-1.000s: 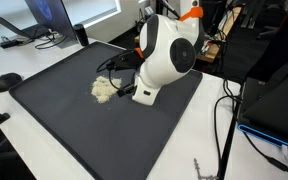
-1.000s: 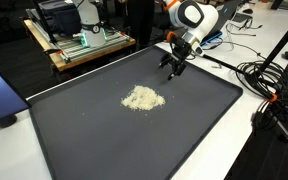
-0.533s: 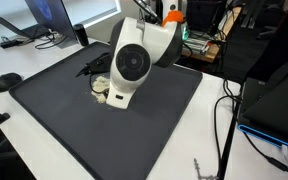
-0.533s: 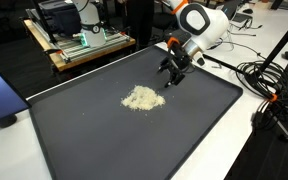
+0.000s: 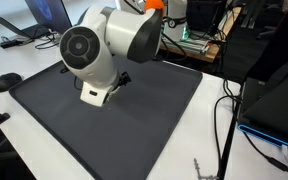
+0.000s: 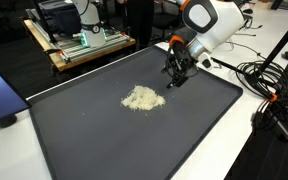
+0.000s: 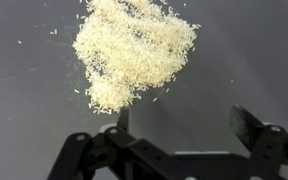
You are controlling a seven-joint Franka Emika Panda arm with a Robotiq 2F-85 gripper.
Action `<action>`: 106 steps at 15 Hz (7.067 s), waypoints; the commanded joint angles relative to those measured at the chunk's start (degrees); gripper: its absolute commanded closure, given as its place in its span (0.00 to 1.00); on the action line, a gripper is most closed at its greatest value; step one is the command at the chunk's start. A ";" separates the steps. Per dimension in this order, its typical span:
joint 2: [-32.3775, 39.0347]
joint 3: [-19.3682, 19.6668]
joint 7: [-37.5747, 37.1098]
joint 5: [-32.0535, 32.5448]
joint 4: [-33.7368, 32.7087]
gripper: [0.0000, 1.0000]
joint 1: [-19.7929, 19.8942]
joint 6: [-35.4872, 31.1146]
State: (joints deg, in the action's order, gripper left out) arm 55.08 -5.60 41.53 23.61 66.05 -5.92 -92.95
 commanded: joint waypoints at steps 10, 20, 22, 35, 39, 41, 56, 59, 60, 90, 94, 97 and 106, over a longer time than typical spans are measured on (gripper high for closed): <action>7.03 -0.57 9.48 -16.64 -17.56 0.00 11.66 9.07; 6.89 -2.21 16.37 -24.90 -17.94 0.00 22.83 9.80; 6.76 -2.66 18.29 -26.18 -17.33 0.00 24.85 9.60; 5.78 -5.96 23.76 -36.78 -10.19 0.00 35.65 6.29; 3.15 -6.70 24.16 -40.49 -3.96 0.00 38.33 1.69; 1.00 -6.94 24.65 -41.99 0.29 0.00 39.53 -1.61; -19.71 -1.60 36.09 -59.77 36.02 0.00 42.09 -19.26; -22.07 1.18 37.69 -65.15 40.84 0.00 40.85 -21.10; -22.87 2.17 38.05 -66.44 42.40 0.00 40.30 -22.24; -36.45 10.03 31.00 -75.25 64.79 0.00 18.35 -58.08; -37.49 10.19 31.06 -73.32 66.81 0.00 15.86 -63.10; -38.00 10.38 30.88 -71.72 67.94 0.00 14.57 -65.21; -39.77 11.35 29.96 -64.35 73.04 0.00 8.80 -74.77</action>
State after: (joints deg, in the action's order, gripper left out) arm 18.11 4.75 72.85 -43.55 135.26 5.49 -163.90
